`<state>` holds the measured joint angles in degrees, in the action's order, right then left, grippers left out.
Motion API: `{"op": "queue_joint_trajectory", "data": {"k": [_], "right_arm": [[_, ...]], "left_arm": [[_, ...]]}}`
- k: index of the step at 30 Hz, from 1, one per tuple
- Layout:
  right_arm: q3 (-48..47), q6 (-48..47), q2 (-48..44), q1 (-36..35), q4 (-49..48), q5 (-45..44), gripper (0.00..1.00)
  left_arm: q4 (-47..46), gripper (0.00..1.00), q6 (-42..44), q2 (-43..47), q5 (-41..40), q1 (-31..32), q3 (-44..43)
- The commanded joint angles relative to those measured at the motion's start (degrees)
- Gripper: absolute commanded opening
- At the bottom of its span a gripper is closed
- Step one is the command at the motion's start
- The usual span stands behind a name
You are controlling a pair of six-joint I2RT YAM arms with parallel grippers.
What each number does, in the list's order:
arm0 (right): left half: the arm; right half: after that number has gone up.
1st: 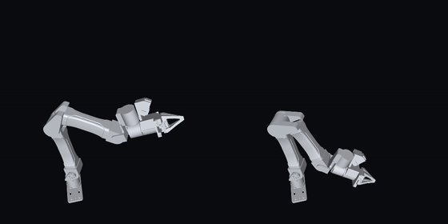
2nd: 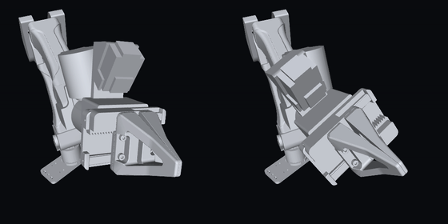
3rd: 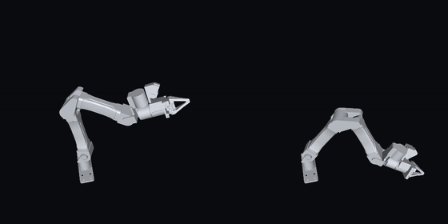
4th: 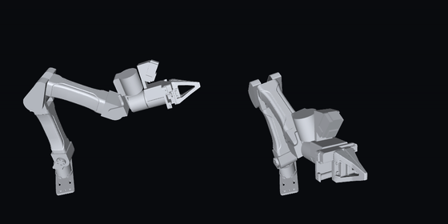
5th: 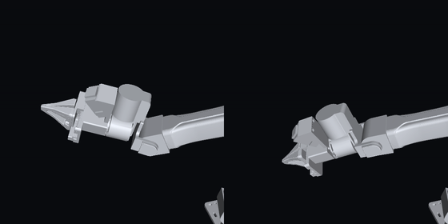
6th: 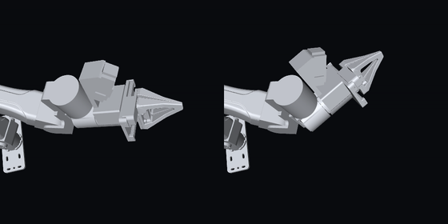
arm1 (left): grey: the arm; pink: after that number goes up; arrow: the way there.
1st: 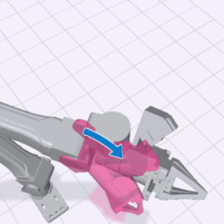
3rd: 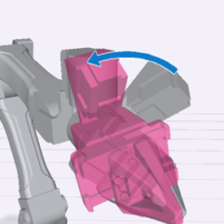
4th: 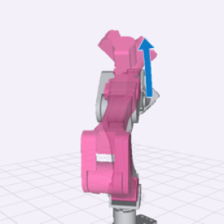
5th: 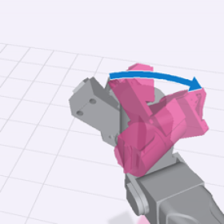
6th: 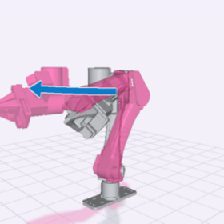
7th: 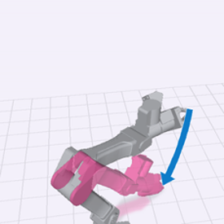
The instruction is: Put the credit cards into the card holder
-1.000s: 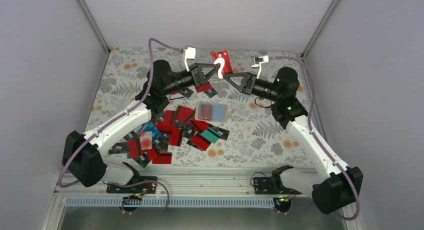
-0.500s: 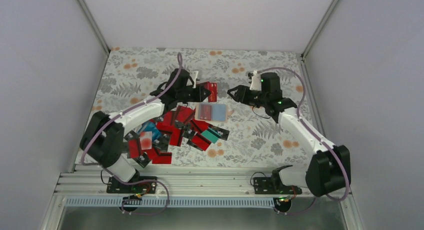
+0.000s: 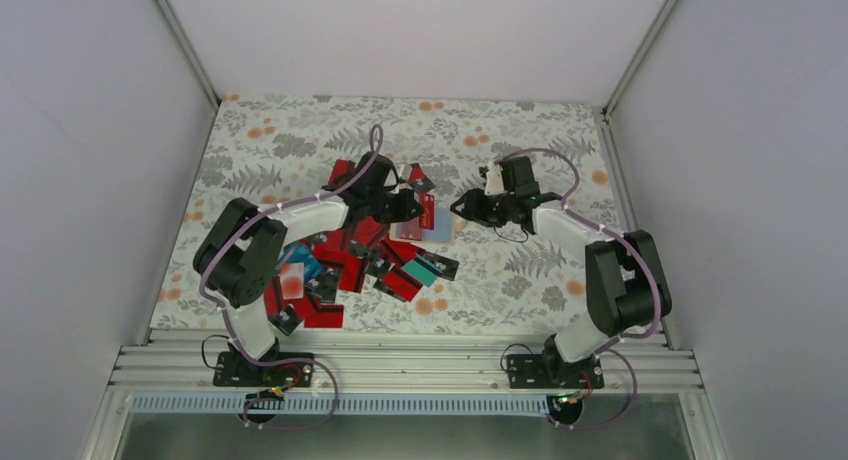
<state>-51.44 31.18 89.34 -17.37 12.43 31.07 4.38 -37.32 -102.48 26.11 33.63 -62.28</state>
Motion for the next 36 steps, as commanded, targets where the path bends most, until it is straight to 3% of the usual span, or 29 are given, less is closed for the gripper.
{"op": "queue_joint_trajectory", "data": {"k": [1,6,19,36], "right_arm": [[-0.06,-1.08,2.85,0.55,-3.43,0.7,0.33],[-0.88,-0.16,7.76,0.57,-4.99,2.25,0.27],[1.43,0.24,13.3,0.56,-5.23,-1.27,0.26],[4.51,-0.07,14.64,0.5,-6.31,-0.63,0.24]], "left_arm": [[-1.84,0.02,-2.32,-2.02,0.17,-0.02,-0.41],[-0.74,0.02,-2.29,-4.05,-0.05,-0.03,-1.19],[-2.26,0.02,-6.27,-6.19,-1.13,-0.1,-1.32],[-9.35,0.02,-14.32,-4.64,-4.77,-0.34,5.13]]}}
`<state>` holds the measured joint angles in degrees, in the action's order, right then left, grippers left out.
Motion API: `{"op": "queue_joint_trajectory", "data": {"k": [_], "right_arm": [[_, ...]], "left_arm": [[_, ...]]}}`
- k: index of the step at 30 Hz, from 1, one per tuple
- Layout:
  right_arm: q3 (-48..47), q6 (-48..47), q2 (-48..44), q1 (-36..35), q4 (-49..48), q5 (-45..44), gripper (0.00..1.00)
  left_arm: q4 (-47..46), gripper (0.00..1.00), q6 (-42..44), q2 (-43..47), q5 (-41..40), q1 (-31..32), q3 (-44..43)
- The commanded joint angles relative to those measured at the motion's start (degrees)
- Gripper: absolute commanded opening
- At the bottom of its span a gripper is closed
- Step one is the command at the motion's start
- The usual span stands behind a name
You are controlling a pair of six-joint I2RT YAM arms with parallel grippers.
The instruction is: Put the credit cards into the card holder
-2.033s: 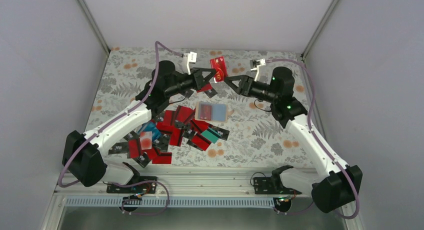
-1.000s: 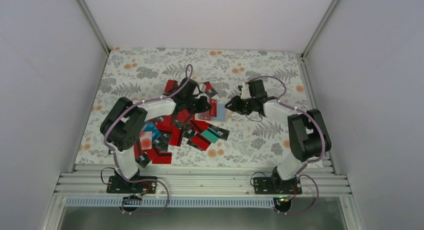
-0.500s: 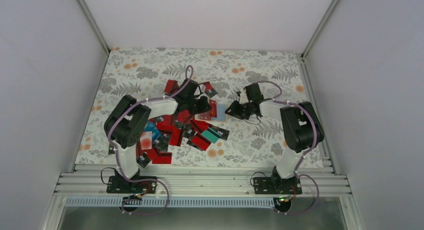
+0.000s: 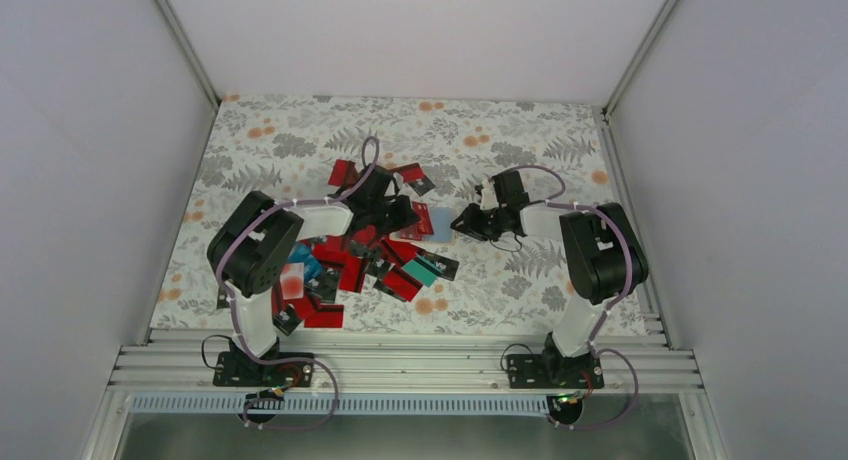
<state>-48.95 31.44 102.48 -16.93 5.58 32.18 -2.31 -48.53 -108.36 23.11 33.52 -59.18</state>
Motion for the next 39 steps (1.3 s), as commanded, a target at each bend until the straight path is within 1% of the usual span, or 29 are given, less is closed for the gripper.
{"op": "queue_joint_trajectory", "data": {"k": [1,4,7,17,25,34,39], "right_arm": [[2.21,-0.33,1.7,0.11,0.44,-1.56,0.24],[2.68,-0.24,1.88,0.13,0.18,-0.92,0.23],[2.94,-0.34,1.99,0.08,0.04,-0.74,0.23],[2.89,-0.24,2.44,0.13,-0.24,0.11,0.22],[2.88,-0.28,2.54,0.11,-0.3,0.42,0.21],[2.54,-0.76,2.52,0.12,-0.22,0.51,0.21],[2.44,-0.77,3.02,0.07,-0.74,1.28,0.2]], "left_arm": [[-3.55,0.02,-3.78,1.63,-2.07,-0.28,2.84],[-4.8,0.02,-5.18,2.55,-3.36,-0.35,4.62],[-5.38,0.02,-5.26,2.38,-3.11,-0.38,4.57],[-7.17,0.02,-5.51,-1.66,1.38,-0.3,3.29],[-7.98,0.02,-6.22,-3.09,3.54,0.06,2.93],[-4.73,0.02,-3.23,-2.62,6.63,0.17,3.19],[-1.3,0.02,0.26,-3.77,7.54,0.06,1.19]]}}
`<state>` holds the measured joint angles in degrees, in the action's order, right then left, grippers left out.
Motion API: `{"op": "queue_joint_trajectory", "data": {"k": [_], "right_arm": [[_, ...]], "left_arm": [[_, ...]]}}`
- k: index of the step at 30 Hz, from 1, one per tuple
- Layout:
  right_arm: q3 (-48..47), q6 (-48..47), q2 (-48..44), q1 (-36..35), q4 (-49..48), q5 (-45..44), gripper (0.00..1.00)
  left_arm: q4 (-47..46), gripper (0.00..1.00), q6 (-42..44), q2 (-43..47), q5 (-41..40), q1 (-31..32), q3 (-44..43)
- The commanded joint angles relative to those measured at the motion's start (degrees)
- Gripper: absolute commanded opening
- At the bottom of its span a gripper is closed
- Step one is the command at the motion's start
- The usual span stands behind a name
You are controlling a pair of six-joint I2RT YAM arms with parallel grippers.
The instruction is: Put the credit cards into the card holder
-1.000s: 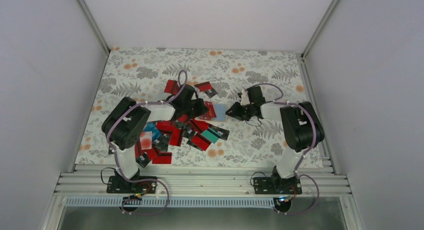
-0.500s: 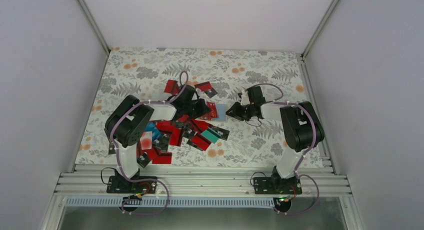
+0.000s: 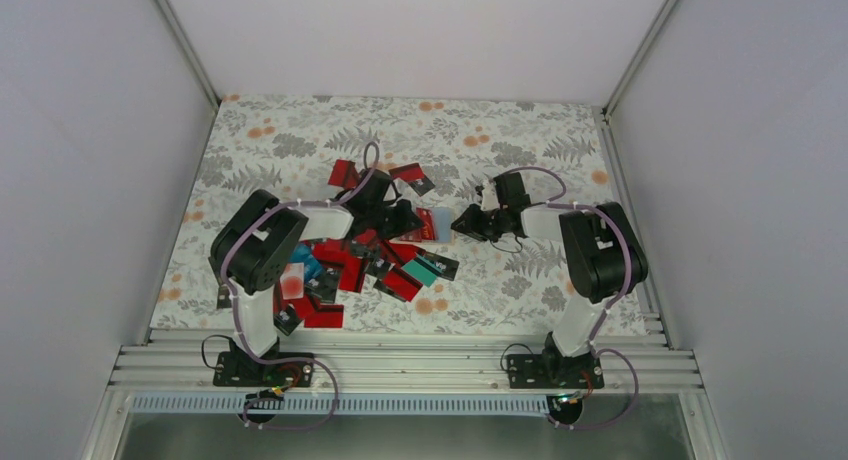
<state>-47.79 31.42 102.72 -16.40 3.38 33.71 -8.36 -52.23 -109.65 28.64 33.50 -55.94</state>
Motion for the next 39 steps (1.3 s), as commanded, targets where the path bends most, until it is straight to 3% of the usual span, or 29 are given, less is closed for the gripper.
{"op": "queue_joint_trajectory", "data": {"k": [1,39], "right_arm": [[1.23,-0.81,2.82,-0.41,1.4,-0.15,0.2],[0.2,-1.93,3.04,-0.41,2.27,0.76,0.18]], "left_arm": [[5.22,0.02,4.5,-2.84,2.37,0.1,-2.67],[15.34,0.02,15.26,-11.35,6.89,-0.09,-13.93]]}}
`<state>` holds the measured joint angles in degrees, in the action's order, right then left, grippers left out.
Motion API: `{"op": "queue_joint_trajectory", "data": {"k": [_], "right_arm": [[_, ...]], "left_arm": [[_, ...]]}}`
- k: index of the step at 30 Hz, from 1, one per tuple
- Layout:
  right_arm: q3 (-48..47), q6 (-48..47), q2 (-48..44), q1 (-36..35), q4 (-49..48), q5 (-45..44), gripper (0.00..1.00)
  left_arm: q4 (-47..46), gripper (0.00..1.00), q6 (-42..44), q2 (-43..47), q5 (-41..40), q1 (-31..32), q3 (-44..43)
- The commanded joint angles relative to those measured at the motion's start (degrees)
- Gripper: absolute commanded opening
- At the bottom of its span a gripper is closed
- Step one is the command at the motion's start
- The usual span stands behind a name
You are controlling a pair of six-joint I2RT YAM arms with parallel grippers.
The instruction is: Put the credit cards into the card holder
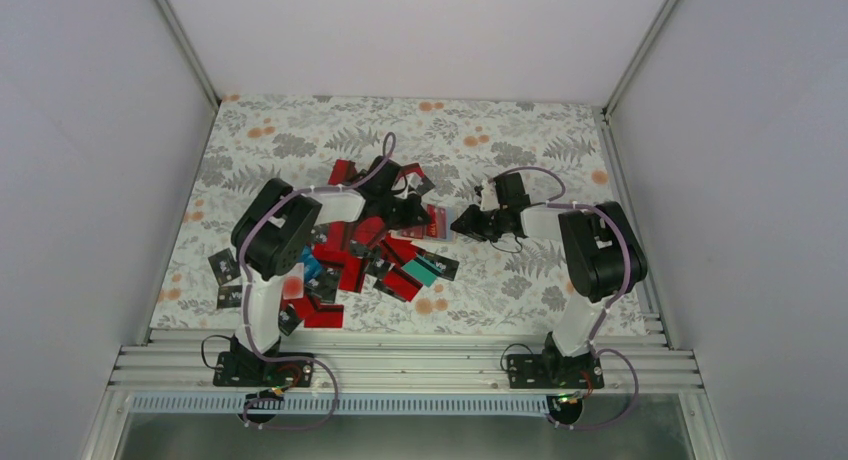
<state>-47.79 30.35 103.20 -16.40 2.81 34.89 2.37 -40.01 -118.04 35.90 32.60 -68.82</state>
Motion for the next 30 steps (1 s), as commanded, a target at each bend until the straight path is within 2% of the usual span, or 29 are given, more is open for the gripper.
{"op": "queue_joint_trajectory", "data": {"k": [1,11,30], "right_arm": [[-0.09,-0.9,2.63,-0.45,2.97,-0.39,0.18],[-1.91,-1.17,2.5,-0.39,3.48,-0.18,0.16],[-2.48,-1.6,3.55,-0.43,3.56,-0.18,0.07]], "left_arm": [[5.1,0.02,3.47,-3.05,-0.39,0.81,-1.47],[8.71,0.03,7.42,-4.75,0.2,0.8,-4.67],[7.16,0.05,8.63,-7.87,7.01,0.8,-5.98]]}}
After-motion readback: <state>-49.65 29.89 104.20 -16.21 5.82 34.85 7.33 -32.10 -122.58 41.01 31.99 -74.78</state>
